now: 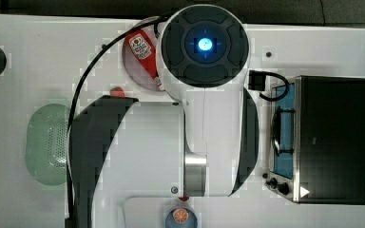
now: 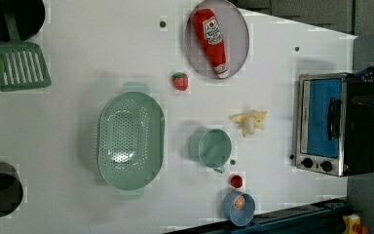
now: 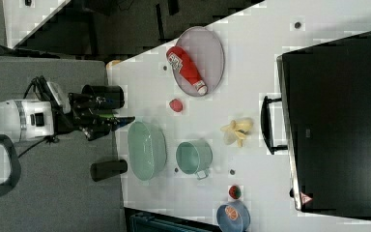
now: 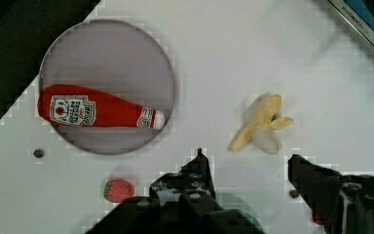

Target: Pick banana from table and place on oven.

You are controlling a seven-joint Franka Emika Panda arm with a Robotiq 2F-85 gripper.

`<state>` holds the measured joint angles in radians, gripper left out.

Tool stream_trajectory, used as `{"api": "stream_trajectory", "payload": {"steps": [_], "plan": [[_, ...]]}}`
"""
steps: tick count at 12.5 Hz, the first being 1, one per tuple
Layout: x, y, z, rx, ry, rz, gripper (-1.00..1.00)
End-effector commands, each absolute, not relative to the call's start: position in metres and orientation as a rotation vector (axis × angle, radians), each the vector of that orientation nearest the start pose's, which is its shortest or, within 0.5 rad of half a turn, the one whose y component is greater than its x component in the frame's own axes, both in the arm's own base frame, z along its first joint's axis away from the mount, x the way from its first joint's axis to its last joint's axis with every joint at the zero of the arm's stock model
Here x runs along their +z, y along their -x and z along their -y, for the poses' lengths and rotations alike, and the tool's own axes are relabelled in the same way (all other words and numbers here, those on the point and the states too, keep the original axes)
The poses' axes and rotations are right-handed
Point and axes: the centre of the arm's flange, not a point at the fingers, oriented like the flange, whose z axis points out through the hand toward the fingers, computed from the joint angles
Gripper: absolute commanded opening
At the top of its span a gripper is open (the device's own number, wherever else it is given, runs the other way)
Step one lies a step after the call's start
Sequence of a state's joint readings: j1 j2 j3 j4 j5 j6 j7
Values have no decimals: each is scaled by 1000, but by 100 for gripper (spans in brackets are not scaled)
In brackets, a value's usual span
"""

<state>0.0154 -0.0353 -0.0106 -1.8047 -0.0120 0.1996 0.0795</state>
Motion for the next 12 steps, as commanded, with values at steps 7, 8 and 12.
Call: {"api": "stream_trajectory", "payload": {"steps": [7, 8, 12], "plan": [[603, -399, 30, -3, 2768, -1502, 100], [590, -404, 30, 13, 2773, -1504, 100], [509, -438, 29, 14, 2779, -1500, 100]]}}
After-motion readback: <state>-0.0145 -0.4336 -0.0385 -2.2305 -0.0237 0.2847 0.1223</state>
